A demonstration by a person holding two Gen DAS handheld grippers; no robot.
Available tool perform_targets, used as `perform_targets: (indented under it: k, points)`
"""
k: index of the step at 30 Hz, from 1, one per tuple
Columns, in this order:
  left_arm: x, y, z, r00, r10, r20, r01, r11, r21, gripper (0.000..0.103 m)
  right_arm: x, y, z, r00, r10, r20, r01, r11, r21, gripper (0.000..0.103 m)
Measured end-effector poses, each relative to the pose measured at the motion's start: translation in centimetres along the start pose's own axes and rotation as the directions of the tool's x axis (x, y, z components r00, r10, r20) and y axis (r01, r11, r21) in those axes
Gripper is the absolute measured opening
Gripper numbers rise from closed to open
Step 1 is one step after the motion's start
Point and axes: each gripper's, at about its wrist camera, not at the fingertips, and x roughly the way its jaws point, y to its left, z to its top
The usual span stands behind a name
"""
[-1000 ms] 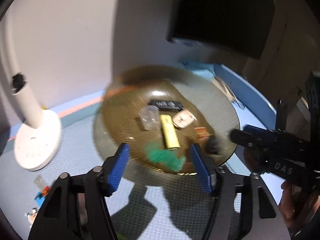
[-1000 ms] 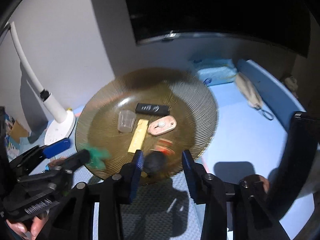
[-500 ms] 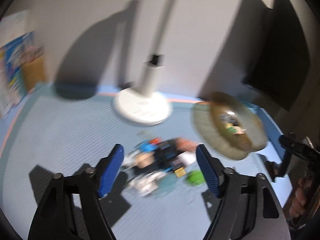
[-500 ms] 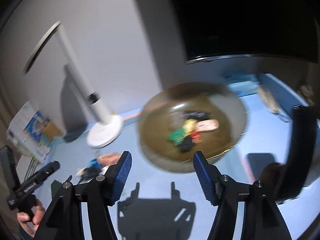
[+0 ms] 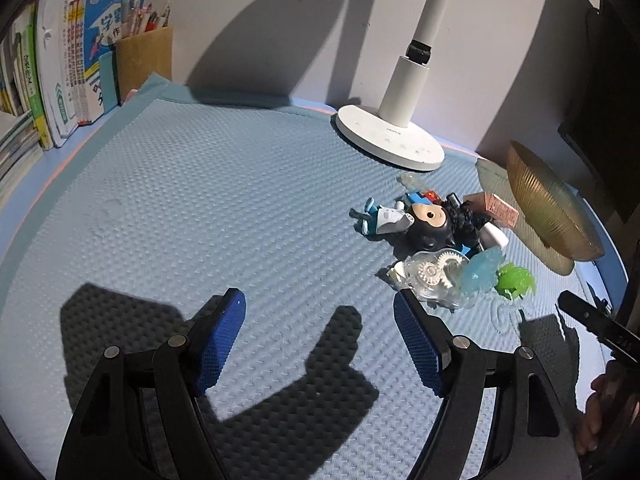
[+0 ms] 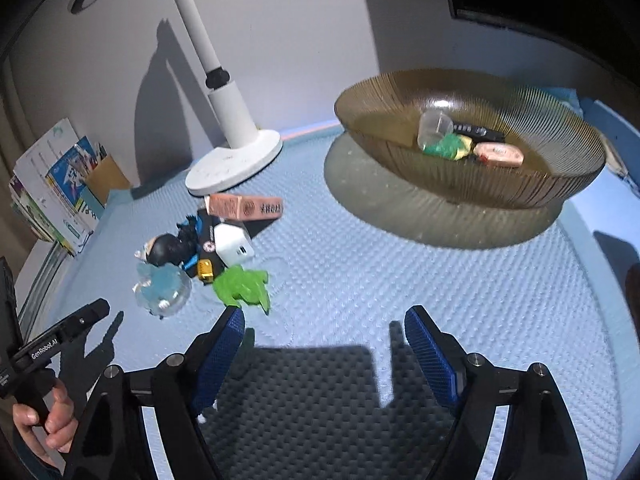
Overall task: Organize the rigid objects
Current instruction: 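Withdraw both open grippers from the plate back toward the pile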
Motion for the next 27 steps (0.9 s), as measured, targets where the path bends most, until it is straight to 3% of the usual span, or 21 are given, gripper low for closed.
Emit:
perform_targets:
  k: [7, 12, 27]
  points:
    - [0.8, -0.6, -0.1, 0.999, 0.014, -0.04, -0.013, 0.999, 0.031, 0.075, 1.6, 0.5, 0.0, 0.998, -0.023, -0.051, 0.022, 0.999, -0.025, 0.081]
    - [0.9, -0.2, -0.1, 0.999, -0.002, -0.047, 0.003, 1.0, 0.016, 0.08, 1.4, 0.9, -0.2, 0.999, -0.026, -0.045, 0.024, 0.998, -0.053, 0.081]
    - [1.0, -0.2, -0.2, 0.999, -0.011, -0.046, 0.011, 1.0, 0.007, 0.08, 1.7, 1.0, -0.3, 0.998, -0.034, -0.055, 0.031, 0.997, -0.064, 0.083]
